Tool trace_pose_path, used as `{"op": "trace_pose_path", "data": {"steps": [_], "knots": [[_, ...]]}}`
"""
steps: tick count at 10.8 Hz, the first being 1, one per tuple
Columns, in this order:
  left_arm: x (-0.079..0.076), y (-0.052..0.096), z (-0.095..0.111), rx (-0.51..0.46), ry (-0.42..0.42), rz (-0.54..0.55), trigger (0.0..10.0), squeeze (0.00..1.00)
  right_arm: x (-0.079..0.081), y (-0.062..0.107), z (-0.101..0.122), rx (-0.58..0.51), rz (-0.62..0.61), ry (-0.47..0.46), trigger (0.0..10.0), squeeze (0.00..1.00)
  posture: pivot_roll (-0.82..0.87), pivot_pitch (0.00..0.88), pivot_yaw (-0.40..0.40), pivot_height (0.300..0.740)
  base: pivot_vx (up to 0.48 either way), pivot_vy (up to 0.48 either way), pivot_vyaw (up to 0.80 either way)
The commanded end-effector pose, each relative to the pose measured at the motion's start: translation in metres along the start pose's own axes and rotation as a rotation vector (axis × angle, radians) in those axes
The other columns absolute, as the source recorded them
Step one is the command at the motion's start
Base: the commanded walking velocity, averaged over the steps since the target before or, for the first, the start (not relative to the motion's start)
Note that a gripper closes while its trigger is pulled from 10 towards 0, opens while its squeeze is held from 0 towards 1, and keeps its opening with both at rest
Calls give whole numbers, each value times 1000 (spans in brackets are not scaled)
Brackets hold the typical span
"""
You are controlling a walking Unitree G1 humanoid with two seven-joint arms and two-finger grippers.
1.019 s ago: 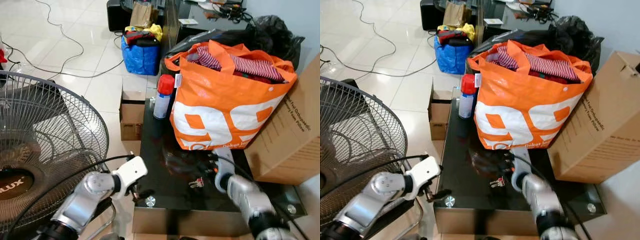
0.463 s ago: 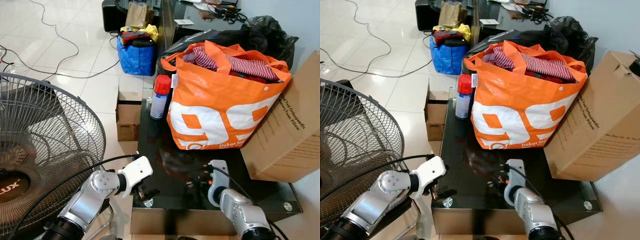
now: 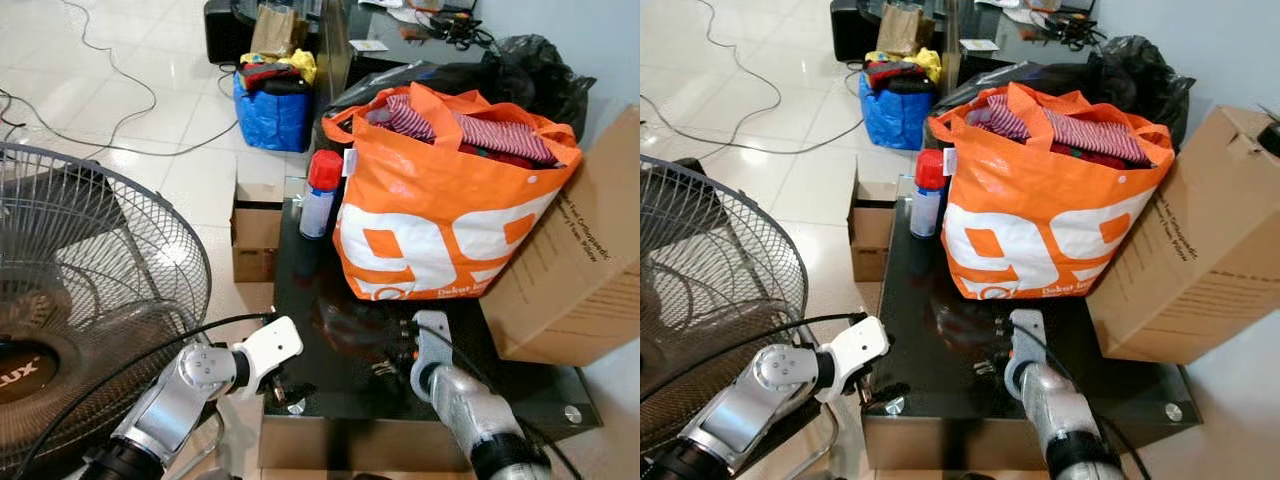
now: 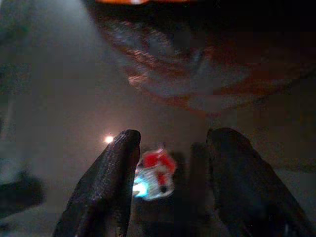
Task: Hang keys on a hook
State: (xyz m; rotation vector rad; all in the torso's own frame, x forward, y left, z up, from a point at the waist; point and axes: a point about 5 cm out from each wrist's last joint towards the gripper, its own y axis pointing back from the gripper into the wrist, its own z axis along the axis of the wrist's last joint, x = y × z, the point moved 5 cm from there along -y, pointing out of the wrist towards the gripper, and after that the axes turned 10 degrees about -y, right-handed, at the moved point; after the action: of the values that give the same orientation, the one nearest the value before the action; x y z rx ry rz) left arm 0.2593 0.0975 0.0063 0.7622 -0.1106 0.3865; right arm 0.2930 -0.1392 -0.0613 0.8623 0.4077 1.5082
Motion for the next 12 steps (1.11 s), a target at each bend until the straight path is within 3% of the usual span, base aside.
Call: {"op": "trace_pose_path", "data": {"steps": [1, 5, 8, 10, 12], "knots": [[-2, 0, 2, -2, -17, -4, 10000, 314, -13, 0, 3, -12, -53, 0, 10000, 0, 23, 0, -171, 740, 0, 0, 0], [-3, -1, 2, -2, -11, 0, 10000, 318, -18, -4, -9, 59, -44, -107, 10000, 0, 22, 0, -177, 740, 0, 0, 0], [-1, -1, 3, -1, -12, 2, 10000, 310, -11, -5, 0, -1, 17, -227, 10000, 0, 21, 0, -177, 740, 0, 0, 0], [-1, -1, 3, -2, -13, 2, 10000, 314, -11, -4, 3, -5, 32, -217, 10000, 0, 20, 0, -177, 740, 0, 0, 0], [-1, -1, 4, -3, -14, 4, 10000, 318, -13, -2, -5, 23, 38, -127, 10000, 0, 18, 0, -179, 740, 0, 0, 0]]}}
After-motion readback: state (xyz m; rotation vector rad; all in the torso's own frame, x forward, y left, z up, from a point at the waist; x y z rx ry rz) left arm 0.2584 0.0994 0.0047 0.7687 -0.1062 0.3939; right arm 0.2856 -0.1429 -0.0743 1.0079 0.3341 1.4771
